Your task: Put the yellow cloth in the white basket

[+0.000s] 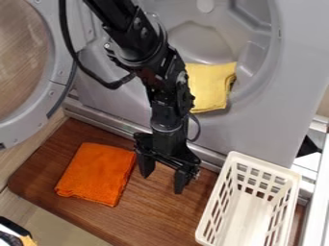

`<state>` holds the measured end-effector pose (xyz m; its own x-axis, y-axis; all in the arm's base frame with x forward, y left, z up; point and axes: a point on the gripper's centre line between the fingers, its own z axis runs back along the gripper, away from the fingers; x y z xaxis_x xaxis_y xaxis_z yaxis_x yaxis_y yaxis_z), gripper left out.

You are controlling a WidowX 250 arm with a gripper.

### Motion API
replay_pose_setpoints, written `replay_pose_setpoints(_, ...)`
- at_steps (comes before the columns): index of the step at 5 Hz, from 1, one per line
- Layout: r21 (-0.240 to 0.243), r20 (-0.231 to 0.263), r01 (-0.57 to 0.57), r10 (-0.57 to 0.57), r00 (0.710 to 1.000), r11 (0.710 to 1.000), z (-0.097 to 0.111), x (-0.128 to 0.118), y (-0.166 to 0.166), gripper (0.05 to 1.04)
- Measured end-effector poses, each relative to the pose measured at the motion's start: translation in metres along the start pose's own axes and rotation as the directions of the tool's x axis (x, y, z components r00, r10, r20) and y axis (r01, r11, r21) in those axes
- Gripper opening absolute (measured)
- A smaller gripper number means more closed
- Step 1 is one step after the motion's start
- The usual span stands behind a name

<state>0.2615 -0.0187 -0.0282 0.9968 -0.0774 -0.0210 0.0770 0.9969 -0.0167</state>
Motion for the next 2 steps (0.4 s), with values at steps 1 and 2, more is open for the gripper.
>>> replay_pose_setpoints(1, -0.001, -0.025, -0.002, 0.002, 1.000, 1.000, -0.006, -0.003, 0.000, 0.999)
replay_pose_setpoints(2, -0.014, -0.016, -0.048, 0.048, 0.999, 0.999, 0.002, -0.003, 0.010, 0.999)
